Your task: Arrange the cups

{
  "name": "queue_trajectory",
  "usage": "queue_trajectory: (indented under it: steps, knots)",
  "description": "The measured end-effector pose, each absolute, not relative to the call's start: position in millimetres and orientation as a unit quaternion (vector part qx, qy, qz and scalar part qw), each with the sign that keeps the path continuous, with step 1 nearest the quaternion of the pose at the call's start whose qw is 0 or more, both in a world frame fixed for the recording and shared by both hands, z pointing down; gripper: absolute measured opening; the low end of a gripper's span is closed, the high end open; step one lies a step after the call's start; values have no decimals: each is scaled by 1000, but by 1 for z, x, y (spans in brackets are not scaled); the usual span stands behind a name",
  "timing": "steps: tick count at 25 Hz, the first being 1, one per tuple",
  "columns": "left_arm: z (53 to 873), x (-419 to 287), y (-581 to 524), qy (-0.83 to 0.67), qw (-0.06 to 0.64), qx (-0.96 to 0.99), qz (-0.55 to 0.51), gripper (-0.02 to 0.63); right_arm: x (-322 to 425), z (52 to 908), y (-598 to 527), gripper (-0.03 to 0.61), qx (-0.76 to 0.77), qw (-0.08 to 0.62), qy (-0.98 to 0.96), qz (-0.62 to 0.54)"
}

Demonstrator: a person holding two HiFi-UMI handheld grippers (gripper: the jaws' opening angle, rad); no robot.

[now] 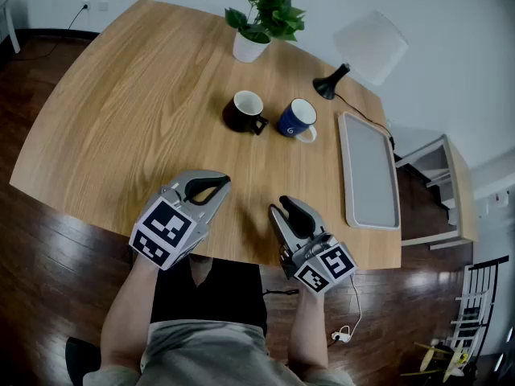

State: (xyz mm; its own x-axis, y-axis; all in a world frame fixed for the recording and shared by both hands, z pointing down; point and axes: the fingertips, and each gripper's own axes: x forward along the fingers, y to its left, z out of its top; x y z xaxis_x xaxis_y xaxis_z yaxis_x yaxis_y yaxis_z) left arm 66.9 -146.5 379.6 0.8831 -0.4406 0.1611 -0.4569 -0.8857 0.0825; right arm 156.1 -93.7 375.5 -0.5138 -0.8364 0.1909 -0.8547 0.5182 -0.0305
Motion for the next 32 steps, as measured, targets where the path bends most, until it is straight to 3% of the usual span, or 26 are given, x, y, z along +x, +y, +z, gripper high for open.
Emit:
queue_trajectory:
  steps: [16,28,32]
  knots:
    - [380,64,-145,-232,57,968,72,9,177,372,-117,146,494,93,-863,46]
    - [380,65,-146,-232,59,968,72,9,240,350,-173,161,540,117,-834,10]
    - [380,65,-145,-231,58,968,72,9,266,349,-198,245,556,137,-820,8]
